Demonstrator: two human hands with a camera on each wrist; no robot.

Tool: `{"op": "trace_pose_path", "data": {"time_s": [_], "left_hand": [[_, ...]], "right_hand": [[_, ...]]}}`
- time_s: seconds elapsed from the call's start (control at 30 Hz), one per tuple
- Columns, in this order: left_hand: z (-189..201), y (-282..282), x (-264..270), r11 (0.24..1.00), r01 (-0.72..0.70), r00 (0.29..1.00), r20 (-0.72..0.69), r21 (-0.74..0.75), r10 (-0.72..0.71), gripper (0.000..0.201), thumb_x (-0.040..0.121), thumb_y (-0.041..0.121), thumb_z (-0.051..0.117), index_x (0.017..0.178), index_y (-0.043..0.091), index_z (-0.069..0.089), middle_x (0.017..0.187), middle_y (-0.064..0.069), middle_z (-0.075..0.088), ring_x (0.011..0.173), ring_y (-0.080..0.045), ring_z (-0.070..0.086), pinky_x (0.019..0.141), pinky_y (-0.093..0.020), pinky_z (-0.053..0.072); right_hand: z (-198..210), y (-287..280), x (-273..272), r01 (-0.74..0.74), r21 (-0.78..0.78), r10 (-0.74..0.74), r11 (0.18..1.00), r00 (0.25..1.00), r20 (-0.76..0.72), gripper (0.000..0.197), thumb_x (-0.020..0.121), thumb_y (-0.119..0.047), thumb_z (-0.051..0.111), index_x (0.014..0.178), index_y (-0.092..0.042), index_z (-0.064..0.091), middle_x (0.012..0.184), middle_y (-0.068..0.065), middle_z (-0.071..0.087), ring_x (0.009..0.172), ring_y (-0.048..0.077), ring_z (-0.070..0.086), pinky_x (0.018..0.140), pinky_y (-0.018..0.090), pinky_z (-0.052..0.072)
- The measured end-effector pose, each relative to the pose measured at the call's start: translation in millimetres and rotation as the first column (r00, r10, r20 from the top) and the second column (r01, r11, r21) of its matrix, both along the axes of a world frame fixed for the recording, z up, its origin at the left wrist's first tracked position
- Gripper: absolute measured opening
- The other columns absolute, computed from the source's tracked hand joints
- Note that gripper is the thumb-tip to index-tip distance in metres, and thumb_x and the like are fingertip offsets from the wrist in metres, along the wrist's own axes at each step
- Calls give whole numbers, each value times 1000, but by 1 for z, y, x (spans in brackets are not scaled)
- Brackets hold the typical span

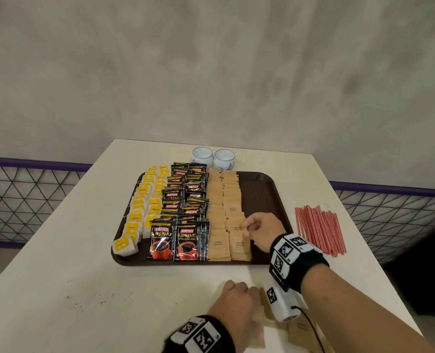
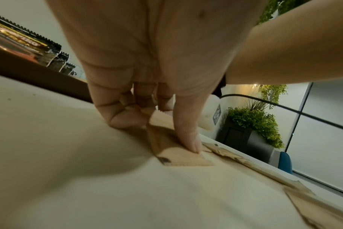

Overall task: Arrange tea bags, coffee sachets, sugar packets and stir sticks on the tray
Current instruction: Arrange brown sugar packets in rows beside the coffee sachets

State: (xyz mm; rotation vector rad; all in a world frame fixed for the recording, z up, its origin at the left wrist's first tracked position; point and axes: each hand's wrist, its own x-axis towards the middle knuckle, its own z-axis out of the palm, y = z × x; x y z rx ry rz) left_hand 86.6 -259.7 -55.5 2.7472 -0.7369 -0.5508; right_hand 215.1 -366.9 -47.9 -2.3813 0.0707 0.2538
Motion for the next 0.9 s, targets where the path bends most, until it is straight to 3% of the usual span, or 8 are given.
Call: {"op": "trace_pose_path", "data": {"time_s": [0.17, 0.27, 0.37, 0.53, 0.6, 0.67, 0.73, 0.9], "left_hand": [[1, 10, 2, 960, -135, 991, -18, -243, 135, 19, 90, 5, 46, 105, 11, 57, 108, -6, 54, 99, -24, 53, 90, -36, 46], [16, 19, 8, 881, -236, 969, -31, -410, 245, 23, 92, 7, 49, 112, 16, 57, 117, 1, 54, 108, -14, 49, 98, -29, 43], [38, 28, 25, 784, -364, 927, -112, -502, 359, 26, 95, 12, 47, 115, 25, 56, 113, 13, 50, 106, -4, 46, 96, -20, 40], [44, 27, 78, 788, -425, 890, -47, -446, 453, 22, 91, 13, 55, 108, 27, 57, 110, 6, 61, 98, -13, 58, 89, -28, 50], [41, 21, 93, 814, -427, 891, -31, -394, 453, 22, 90, 15, 58, 108, 27, 56, 114, 3, 60, 101, -18, 59, 91, -34, 50], [35, 16, 102, 835, -434, 891, -24, -338, 453, 23, 89, 17, 60, 110, 27, 56, 115, 2, 60, 99, -20, 59, 89, -35, 52], [29, 12, 107, 865, -424, 899, -5, -268, 439, 24, 89, 19, 61, 111, 27, 56, 118, 1, 60, 103, -20, 57, 91, -32, 48], [14, 7, 113, 901, -409, 897, 115, -147, 426, 30, 85, 20, 66, 112, 32, 60, 120, 7, 60, 118, -19, 47, 104, -41, 25]], "right_hand": [[21, -17, -14, -59, 140, 54, 988, 998, 41, 29, 84, -10, 67, 86, -38, 64, 94, -9, 60, 98, 15, 61, 90, 43, 54], [45, -44, -42, -108, 124, 103, 986, 994, 45, 21, 87, -19, 65, 103, -32, 62, 96, -9, 61, 93, 10, 61, 87, 34, 53], [59, -82, -85, -173, -82, 173, 982, 985, -2, 20, 88, -30, 64, 108, -33, 58, 96, -12, 61, 82, 3, 58, 73, 18, 44], [45, -126, -152, -137, -254, 88, 958, 977, -196, 24, 74, -45, 74, 91, -44, 57, 92, -7, 62, 70, 6, 59, 74, 17, 48], [39, -136, -168, -58, -199, 19, 978, 981, -194, 44, 46, -67, 80, 84, -55, 61, 85, -2, 65, 65, -2, 58, 68, 14, 49], [27, -150, -176, 28, -141, -50, 990, 987, -154, 71, 17, -94, 55, 84, -71, 50, 79, 0, 66, 60, -4, 58, 63, 9, 47], [26, -154, -184, 89, -93, -101, 992, 986, -133, 83, 10, -99, 42, 88, -71, 46, 79, 1, 66, 61, -4, 59, 64, 7, 46], [30, -160, -194, 144, -43, -149, 989, 980, -135, 85, 10, -99, 44, 88, -64, 52, 82, 3, 66, 66, -3, 59, 65, 6, 45]]}}
